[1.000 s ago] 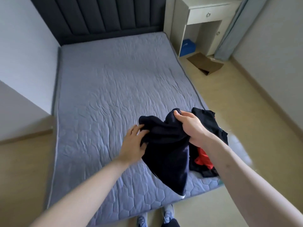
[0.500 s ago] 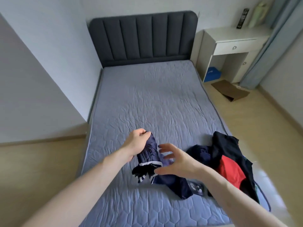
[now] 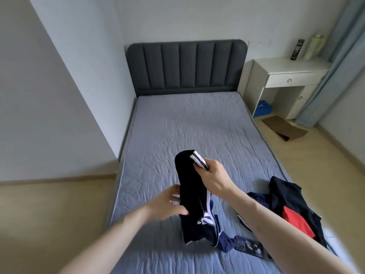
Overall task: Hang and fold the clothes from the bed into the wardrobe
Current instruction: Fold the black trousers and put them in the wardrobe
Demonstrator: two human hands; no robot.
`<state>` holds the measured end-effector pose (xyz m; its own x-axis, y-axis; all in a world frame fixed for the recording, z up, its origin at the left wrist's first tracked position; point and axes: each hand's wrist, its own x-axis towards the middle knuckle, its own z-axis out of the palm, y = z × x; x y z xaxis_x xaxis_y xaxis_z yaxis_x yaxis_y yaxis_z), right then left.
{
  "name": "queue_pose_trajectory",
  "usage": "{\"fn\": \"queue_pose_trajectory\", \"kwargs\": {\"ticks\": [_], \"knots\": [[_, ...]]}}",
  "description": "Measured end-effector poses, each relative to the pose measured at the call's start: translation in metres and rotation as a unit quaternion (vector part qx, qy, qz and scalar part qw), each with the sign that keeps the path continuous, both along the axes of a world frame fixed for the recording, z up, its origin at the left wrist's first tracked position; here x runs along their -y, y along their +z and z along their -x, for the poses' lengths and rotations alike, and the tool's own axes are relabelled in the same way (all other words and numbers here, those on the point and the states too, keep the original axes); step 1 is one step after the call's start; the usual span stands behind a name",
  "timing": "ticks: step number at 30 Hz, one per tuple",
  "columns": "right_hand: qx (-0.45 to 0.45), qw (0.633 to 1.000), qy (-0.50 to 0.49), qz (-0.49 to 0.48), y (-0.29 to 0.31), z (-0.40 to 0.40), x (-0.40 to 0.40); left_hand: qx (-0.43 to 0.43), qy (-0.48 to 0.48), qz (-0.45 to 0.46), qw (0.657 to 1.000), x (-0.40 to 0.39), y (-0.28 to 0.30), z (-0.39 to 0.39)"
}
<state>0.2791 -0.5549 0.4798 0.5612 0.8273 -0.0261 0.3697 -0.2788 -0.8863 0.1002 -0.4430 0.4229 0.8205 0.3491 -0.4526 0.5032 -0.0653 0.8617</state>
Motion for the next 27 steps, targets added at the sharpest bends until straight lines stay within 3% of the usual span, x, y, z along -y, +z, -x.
{"fn": "queue_pose_trajectory", "kwargs": {"ticks": [3,5,8,11,13,18,27], "knots": [[0.018,1.0,0.021,0.003,0.015,0.023,-0.031,0.005,-0.053,-0.051,0.997,-0.005,-0.004,0.008],[0.022,1.0,0.014,0.001,0.018,0.037,-0.045,0.004,-0.019,-0.071,0.997,-0.017,-0.006,0.009],[0.023,0.998,-0.054,-0.031,0.021,0.047,-0.064,-0.025,0.062,-0.169,0.983,-0.04,-0.014,0.017],[0.06,0.994,-0.091,-0.028,0.021,0.034,-0.072,-0.054,0.068,-0.271,0.959,-0.074,-0.013,0.035],[0.121,0.989,-0.08,0.025,0.019,0.012,-0.074,-0.07,0.057,-0.326,0.941,-0.109,-0.001,0.043],[0.155,0.978,-0.095,0.1,0.043,-0.05,-0.094,-0.04,0.105,-0.463,0.879,-0.203,0.069,0.016],[0.29,0.941,-0.16,-0.067,0.167,-0.115,-0.135,0.123,0.174,-0.633,0.744,-0.254,0.235,-0.033]]}}
